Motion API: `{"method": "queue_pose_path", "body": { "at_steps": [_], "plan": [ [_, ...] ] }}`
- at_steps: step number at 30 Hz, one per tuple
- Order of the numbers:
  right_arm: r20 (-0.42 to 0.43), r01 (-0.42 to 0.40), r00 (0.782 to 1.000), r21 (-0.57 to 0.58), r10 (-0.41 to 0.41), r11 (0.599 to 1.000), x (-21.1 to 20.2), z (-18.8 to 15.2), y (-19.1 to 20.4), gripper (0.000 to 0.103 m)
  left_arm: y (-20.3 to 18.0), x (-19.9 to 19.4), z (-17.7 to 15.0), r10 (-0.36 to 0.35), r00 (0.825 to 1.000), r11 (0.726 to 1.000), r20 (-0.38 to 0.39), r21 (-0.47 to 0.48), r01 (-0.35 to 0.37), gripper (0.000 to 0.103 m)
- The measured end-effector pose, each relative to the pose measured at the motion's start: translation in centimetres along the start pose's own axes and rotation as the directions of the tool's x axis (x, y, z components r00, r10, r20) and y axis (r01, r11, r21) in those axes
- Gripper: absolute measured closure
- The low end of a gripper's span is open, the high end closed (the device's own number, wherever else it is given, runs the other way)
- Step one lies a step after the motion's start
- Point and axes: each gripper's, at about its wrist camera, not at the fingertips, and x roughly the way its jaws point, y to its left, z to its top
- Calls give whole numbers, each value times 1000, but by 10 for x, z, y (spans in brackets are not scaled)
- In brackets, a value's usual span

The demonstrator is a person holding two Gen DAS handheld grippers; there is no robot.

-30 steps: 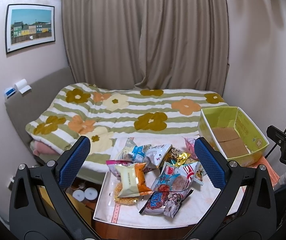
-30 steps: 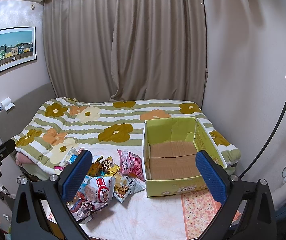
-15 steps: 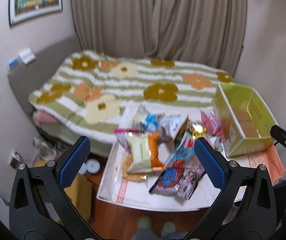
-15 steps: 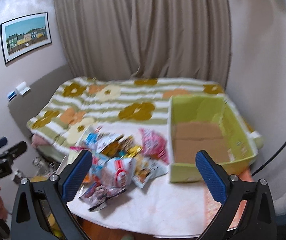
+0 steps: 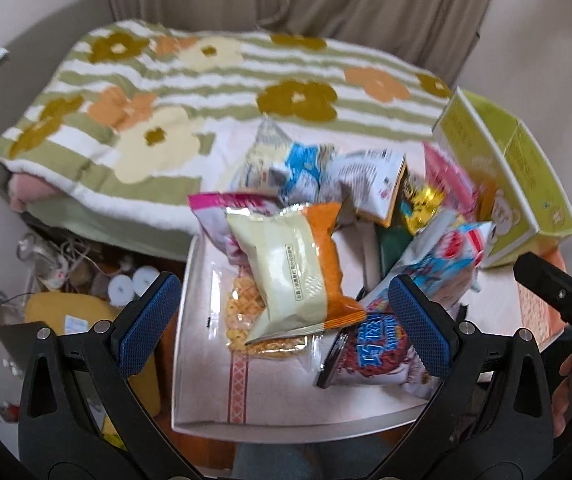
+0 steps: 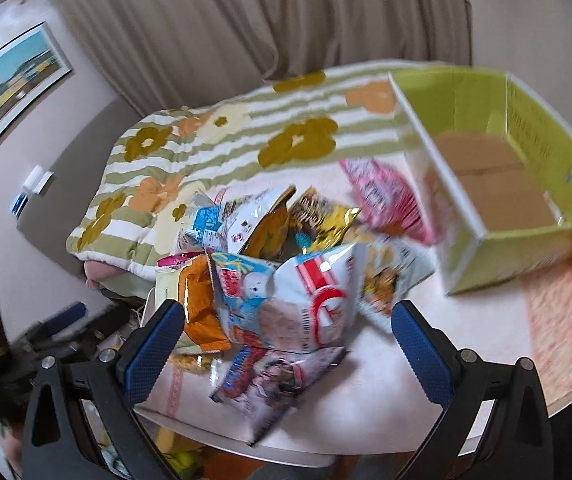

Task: Organize snacks
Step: 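Grasp the cream-orange bag with left tool while right tool grasps blue-white bag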

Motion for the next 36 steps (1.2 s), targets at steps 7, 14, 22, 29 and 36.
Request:
{"method": "queue_pose_path", "body": {
  "at_steps": [7,14,22,29,36],
  "plan": [
    [-21,64,998,203,-61,977,40,-9,8,0,11,54,7,-76,991,997,-106,-1,76,1],
    [-26,161,987,270,-160,949,62,-3,21,0,2,84,12,-102,981,993,-163,34,109,1],
    [-35,300,953,259,-301,918,85,0,19,0,2,108,13,-94,972,994,-216,42,105,9],
    [-53,322,945,301,-321,898,86,-7,3,1,7,112,12,-125,966,990,-226,38,137,29],
    [-38,276,960,300,-277,913,79,-10,0,22,3,107,11,-121,969,989,-214,55,136,37]
  ]
}}
